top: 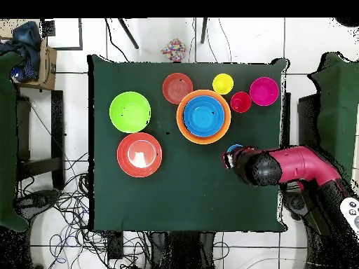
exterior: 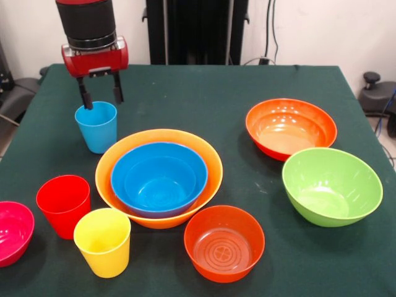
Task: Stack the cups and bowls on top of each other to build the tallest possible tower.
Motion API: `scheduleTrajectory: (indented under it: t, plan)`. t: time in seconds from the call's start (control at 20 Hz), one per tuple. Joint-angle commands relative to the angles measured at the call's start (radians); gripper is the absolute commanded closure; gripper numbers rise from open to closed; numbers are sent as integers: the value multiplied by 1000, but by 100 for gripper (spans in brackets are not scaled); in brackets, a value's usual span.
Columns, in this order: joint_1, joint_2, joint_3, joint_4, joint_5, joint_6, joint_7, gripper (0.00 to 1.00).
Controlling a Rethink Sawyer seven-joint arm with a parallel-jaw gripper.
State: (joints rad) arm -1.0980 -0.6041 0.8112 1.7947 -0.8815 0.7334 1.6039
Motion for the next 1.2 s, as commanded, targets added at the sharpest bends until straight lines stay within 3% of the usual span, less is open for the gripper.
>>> scheduleTrajectory:
  t: [0.05, 1.2]
  plan:
    - [62, 65, -8, -73, -42, 63, -266, 0]
    - [110, 99, -58, -72, -116, 10, -218, 0]
